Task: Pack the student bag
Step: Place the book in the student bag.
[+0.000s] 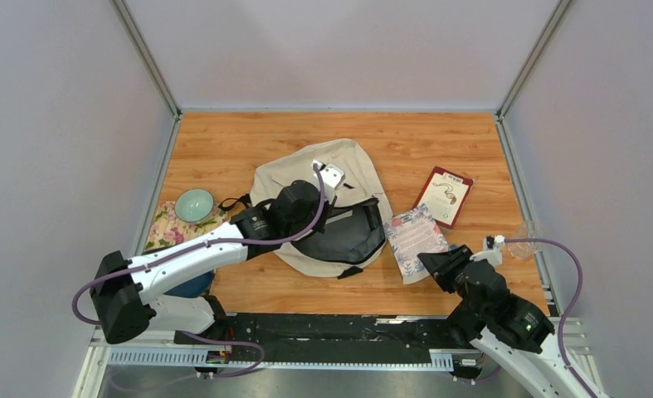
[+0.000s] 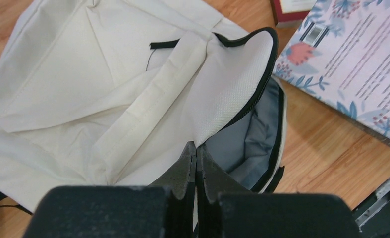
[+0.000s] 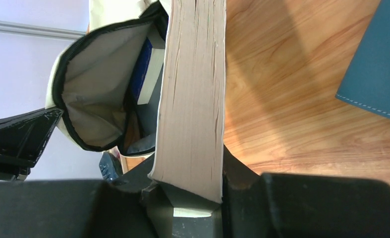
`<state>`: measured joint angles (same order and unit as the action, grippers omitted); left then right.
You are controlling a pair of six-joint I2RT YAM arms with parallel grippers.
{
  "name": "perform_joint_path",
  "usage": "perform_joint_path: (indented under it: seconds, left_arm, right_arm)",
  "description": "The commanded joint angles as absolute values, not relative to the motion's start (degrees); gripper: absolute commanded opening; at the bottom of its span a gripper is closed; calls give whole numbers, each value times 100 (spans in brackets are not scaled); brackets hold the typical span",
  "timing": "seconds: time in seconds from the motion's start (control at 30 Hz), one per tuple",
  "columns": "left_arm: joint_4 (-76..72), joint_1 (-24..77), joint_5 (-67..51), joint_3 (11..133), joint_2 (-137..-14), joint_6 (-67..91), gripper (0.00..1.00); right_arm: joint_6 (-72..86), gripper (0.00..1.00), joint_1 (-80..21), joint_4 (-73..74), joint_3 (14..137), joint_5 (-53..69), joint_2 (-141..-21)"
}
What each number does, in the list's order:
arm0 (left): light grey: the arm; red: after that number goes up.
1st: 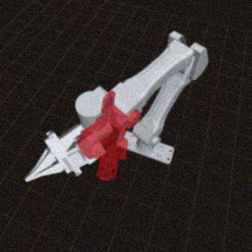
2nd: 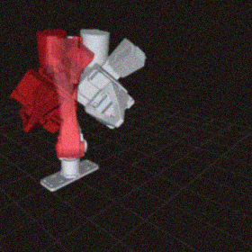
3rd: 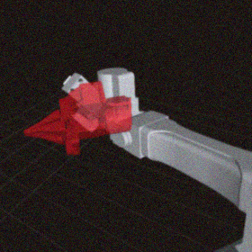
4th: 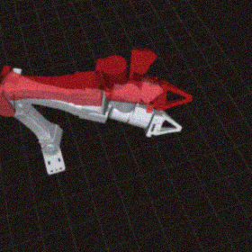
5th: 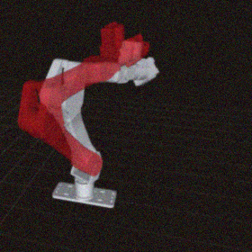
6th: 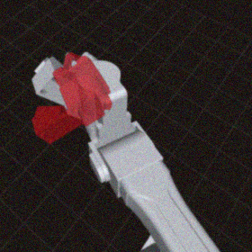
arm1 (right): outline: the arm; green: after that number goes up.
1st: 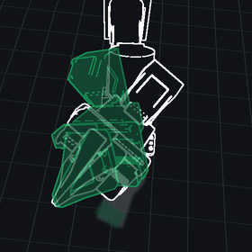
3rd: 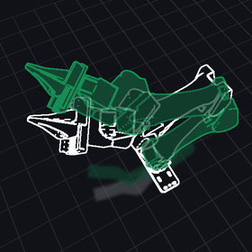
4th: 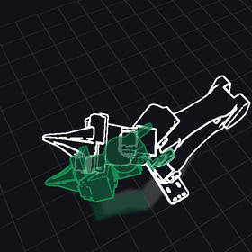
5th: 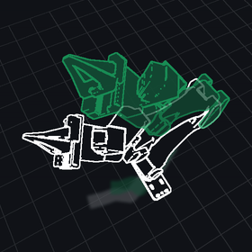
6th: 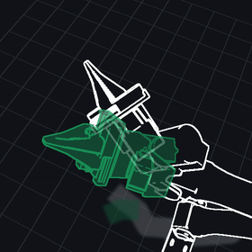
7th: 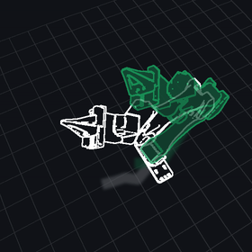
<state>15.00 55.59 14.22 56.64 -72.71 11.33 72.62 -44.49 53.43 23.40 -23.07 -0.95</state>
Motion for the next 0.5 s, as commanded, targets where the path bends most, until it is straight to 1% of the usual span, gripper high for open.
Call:
perform_joint_path:
  seconds: [0.0,0.07,0.13,0.23,0.37,0.47]
  left_arm:
    - [502,5555,1443,5529,-6707,1406,0]
    - [99,5555,1206,5353,-6522,1319,0]
    - [-17,5555,1021,5274,-6434,1205,0]
    - [-255,5555,677,5256,-6416,1073,0]
    - [-412,5563,309,5195,-6407,1011,0]
    - [-466,5555,176,5177,-6407,993,0]
  right_arm:
    - [7637,0,-4465,4484,2488,-1953,299]
    - [7786,0,-4456,4063,2260,-1741,281]
    - [7892,0,-4456,3720,2075,-1442,273]
    - [8147,0,-4456,2832,1583,-1099,237]
    - [8402,0,-4456,1569,1099,-783,-139]
    - [8403,0,-4465,1101,1020,-659,-447]
